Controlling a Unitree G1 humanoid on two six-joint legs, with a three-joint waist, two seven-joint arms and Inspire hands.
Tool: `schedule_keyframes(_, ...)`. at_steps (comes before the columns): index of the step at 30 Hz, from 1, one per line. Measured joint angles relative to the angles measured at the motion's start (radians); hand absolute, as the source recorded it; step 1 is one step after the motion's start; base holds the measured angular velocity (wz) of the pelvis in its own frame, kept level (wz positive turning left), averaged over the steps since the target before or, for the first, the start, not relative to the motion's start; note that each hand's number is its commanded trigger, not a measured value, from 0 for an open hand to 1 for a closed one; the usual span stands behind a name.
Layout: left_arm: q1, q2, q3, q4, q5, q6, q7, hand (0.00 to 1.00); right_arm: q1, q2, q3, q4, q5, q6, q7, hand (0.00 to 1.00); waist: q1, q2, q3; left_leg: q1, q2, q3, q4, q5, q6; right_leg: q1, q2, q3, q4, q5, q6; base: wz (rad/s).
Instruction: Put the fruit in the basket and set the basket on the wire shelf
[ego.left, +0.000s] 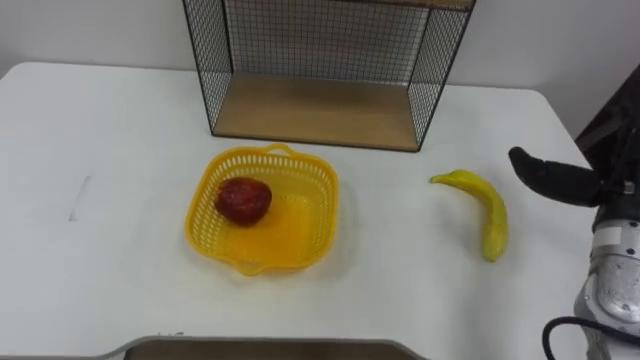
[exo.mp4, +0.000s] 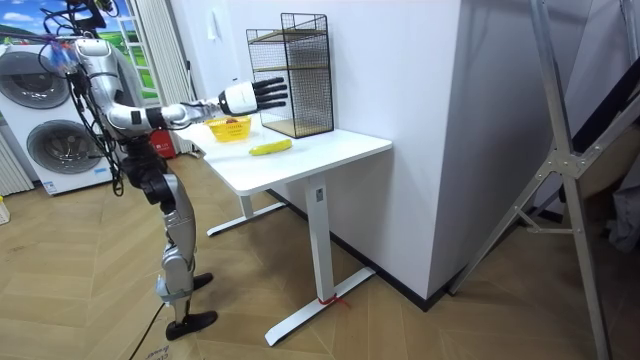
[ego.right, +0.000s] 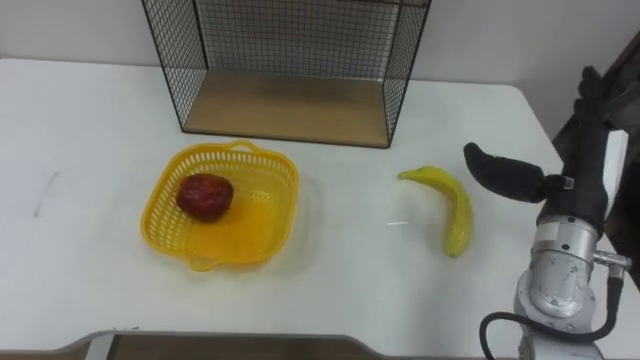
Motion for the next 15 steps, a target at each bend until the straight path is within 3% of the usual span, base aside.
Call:
schedule_keyframes(5,0.0,0.0,0.0,-0.032,0.001,0.009,-0.009,0.0,-0.006,0.0,0.0,0.089,0.0,0.004,0.036,0.0,0.005,0.003,-0.0005,0.0,0.0,0.0,-0.003,0.0,0.0,0.0,0.0,-0.002,0.001,0.0,0.0,0.0)
schedule_keyframes(9,0.0,0.0,0.01,-0.037,0.0,0.013,-0.016,0.0,-0.006,0.0,0.005,0.136,0.001,0.034,0.085,0.0,0.008,0.006,-0.0015,0.003,0.0,0.0,-0.009,0.0,0.0,-0.001,0.0,-0.003,0.003,0.0,0.0,0.0)
schedule_keyframes(15,0.003,0.003,0.019,-0.045,0.0,0.027,-0.034,0.0,-0.044,-0.007,0.007,0.23,0.002,0.042,0.111,0.0,0.009,-0.001,0.0027,0.001,-0.001,-0.011,-0.011,0.0,0.0,0.004,0.0,-0.015,0.003,0.0,0.0,0.05)
